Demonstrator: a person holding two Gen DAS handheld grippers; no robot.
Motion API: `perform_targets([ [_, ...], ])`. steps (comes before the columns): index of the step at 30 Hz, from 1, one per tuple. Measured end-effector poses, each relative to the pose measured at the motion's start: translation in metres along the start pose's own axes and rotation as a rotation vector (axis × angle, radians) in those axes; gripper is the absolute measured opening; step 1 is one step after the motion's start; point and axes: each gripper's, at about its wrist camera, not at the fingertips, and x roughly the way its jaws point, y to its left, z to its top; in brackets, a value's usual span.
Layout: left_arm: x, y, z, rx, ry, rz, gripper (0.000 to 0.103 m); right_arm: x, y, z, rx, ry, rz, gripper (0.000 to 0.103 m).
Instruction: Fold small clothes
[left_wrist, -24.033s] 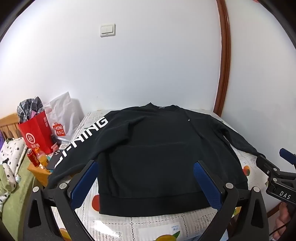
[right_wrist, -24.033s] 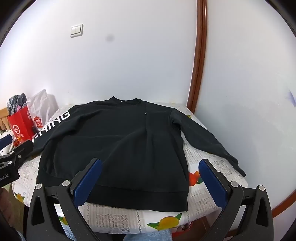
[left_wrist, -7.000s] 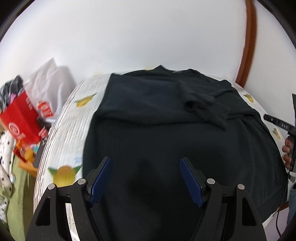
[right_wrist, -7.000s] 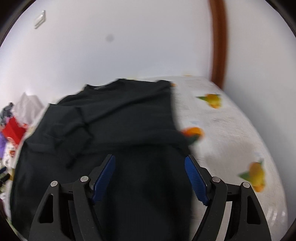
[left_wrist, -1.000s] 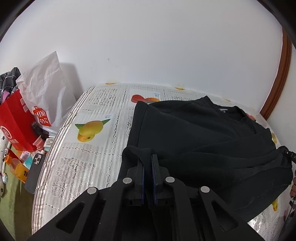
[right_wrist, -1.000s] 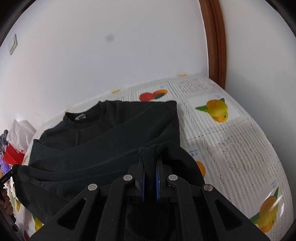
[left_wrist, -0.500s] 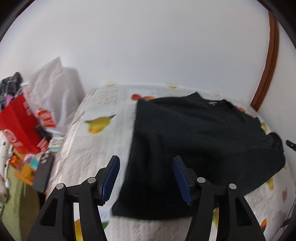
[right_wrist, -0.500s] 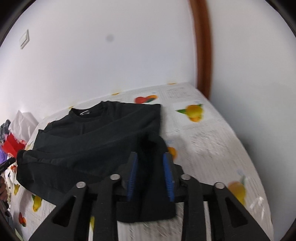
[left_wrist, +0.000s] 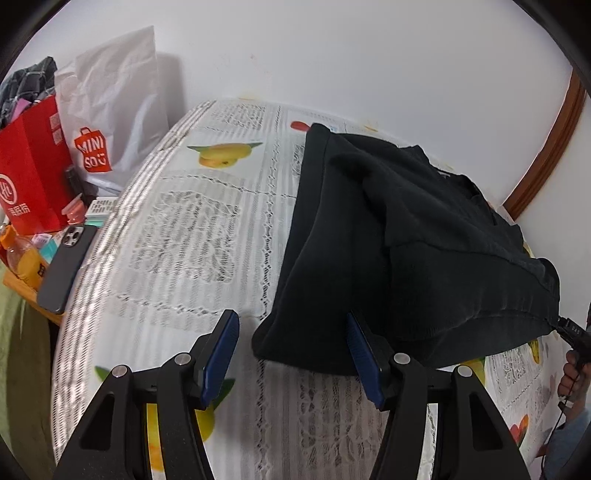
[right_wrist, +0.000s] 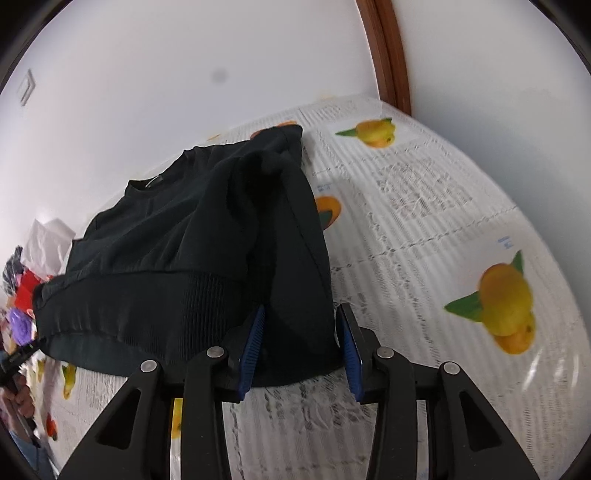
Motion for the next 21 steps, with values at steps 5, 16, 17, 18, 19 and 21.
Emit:
perform_targets([
  [5, 0.01, -0.006, 0.005, 0.017, 0.0, -0.014, 0.044, 0.006, 0.003, 0.004, -0.02, 0.013, 0.03, 0.027],
  [16, -0.029, -0.013, -0.014, 0.057, -0.033, -0.014, 0.013, -0.026, 0.015, -0.006, -0.115, -0.022, 0.026, 0.016],
  [17, -0.033, -0.012, -0.018, 0.055, -0.03, -0.015, 0.013, -0.03, 0.015, -0.01, -0.124, -0.018, 0.029, 0.016],
  [18, -0.038, -0.011, -0.023, 0.052, -0.027, -0.018, 0.013, -0.034, 0.014, -0.013, -0.131, -0.014, 0.033, 0.016],
  [19, -0.044, -0.008, -0.031, 0.047, -0.02, -0.021, 0.013, -0.038, 0.014, -0.017, -0.137, -0.011, 0.038, 0.016],
  [21, -0.053, -0.005, -0.045, 0.04, -0.012, -0.029, 0.013, -0.046, 0.011, -0.026, -0.146, -0.006, 0.048, 0.016],
])
